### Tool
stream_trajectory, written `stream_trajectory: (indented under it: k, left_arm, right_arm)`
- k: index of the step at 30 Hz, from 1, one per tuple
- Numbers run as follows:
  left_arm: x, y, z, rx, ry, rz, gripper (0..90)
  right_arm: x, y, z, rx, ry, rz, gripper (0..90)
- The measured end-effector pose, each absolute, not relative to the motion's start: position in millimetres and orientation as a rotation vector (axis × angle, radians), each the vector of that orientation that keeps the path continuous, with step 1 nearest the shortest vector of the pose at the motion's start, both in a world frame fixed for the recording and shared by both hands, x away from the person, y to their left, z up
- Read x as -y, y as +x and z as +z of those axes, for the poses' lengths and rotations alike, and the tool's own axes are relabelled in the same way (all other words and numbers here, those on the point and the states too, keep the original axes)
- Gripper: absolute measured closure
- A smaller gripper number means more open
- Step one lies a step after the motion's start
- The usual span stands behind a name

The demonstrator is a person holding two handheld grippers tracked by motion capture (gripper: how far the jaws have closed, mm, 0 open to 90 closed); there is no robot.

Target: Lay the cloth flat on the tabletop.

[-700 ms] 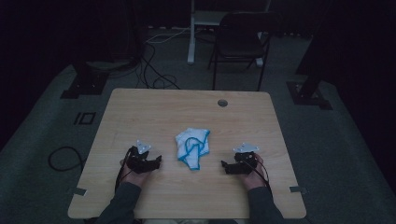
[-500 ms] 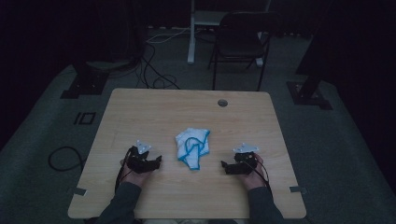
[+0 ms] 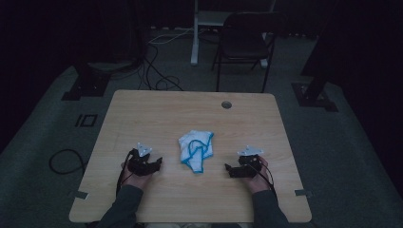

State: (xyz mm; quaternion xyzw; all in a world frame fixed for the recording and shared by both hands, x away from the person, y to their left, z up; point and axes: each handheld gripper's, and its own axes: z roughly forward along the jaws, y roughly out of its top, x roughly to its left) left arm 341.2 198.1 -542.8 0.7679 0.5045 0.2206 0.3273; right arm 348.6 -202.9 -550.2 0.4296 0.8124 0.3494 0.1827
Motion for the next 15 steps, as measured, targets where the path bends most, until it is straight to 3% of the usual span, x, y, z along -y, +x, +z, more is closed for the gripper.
stream_trajectory:
  k: [5, 15]
  left_arm:
    - [-203, 343, -538, -1.333, 2.028, 0.533, 48.8]
    - [-202, 346, -519, -1.273, 2.013, 0.538, 49.5]
  right_arm:
    - [203, 349, -550, -2.293, 1.211, 0.986, 11.8]
    - [203, 348, -550, -2.293, 1.210, 0.986, 11.8]
